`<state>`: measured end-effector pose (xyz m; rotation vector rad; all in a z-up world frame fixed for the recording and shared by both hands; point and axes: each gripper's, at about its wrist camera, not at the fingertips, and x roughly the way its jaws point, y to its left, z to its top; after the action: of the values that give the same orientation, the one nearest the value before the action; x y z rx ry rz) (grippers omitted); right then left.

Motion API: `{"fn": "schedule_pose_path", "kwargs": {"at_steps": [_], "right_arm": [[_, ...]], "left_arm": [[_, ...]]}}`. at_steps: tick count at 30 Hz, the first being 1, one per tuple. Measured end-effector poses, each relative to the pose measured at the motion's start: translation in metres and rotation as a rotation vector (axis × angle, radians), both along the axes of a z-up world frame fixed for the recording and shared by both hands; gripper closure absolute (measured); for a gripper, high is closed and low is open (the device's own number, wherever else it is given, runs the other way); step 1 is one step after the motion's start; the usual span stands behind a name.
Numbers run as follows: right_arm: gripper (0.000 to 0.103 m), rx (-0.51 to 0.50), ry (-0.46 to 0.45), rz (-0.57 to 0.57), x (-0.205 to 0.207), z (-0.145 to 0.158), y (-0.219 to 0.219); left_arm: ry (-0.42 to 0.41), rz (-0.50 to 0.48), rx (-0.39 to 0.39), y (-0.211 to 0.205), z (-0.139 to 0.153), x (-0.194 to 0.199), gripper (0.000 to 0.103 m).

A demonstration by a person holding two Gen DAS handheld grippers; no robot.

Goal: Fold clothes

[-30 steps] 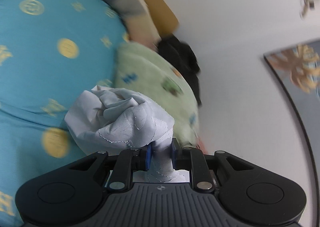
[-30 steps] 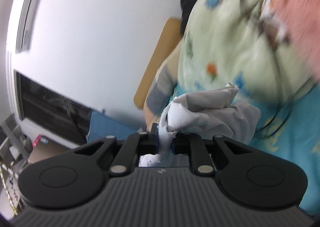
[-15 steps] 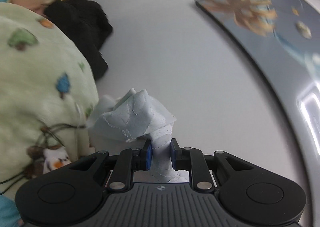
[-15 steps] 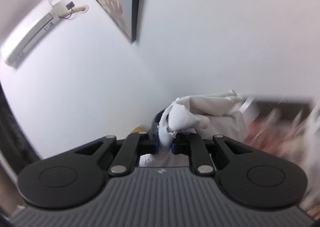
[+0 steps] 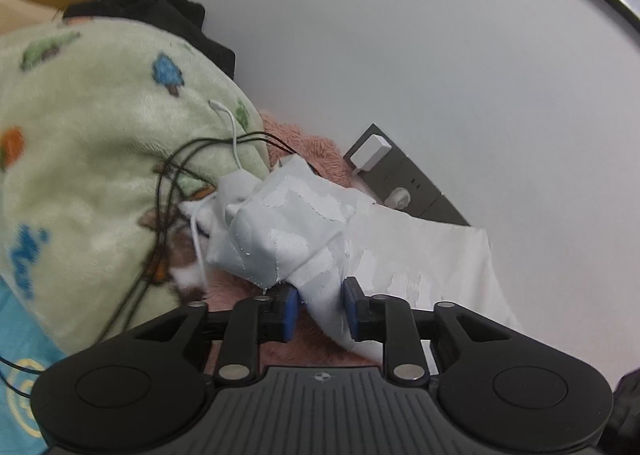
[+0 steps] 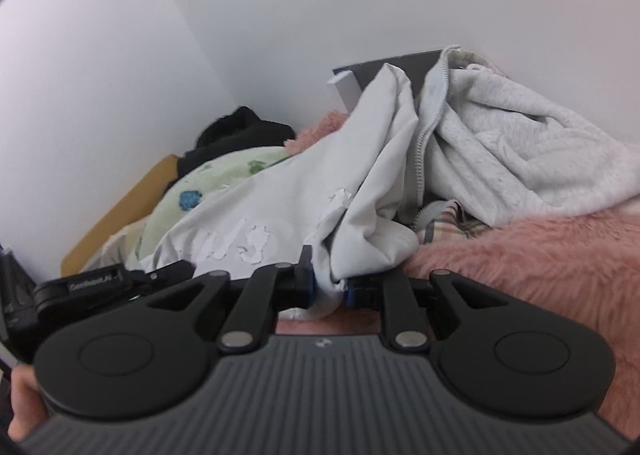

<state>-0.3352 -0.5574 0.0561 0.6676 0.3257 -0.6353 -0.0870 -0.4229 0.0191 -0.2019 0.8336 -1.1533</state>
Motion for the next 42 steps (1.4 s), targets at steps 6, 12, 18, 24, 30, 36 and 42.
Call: {"fn": "schedule_pose_path", "kwargs": {"at_steps": [6, 12, 18, 24, 30, 36, 42], "right_arm": [[0.016, -0.092, 0.033, 0.034, -0.013, 0.035, 0.047], [0.016, -0.243, 0.003, 0.046, -0.034, 0.08, 0.1], [0.016, -0.364, -0.023, 0.039, -0.052, 0.113, 0.148], [0.016, -0.463, -0.048, 0.05, -0.065, 0.117, 0.192], [0.016, -0.497, -0.027, 0.033, -0.061, 0.103, 0.217], [0.016, -0.515, -0.01, -0.001, -0.051, 0.093, 0.221], [0.016, -0.525, 0.03, 0.015, -0.038, 0.085, 0.227]], "left_arm": [[-0.129, -0.034, 0.001, 0.042, 0.055, -0.039, 0.023], [-0.283, -0.041, -0.033, 0.085, 0.096, -0.079, 0.007], [-0.396, -0.025, -0.059, 0.142, 0.129, -0.121, 0.001], [-0.408, 0.006, -0.126, 0.197, 0.133, -0.141, 0.0], [-0.447, 0.033, -0.164, 0.224, 0.126, -0.146, 0.0], [-0.498, 0.086, -0.147, 0.233, 0.125, -0.14, 0.0], [-0.503, 0.113, -0.145, 0.241, 0.122, -0.134, 0.0]]}}
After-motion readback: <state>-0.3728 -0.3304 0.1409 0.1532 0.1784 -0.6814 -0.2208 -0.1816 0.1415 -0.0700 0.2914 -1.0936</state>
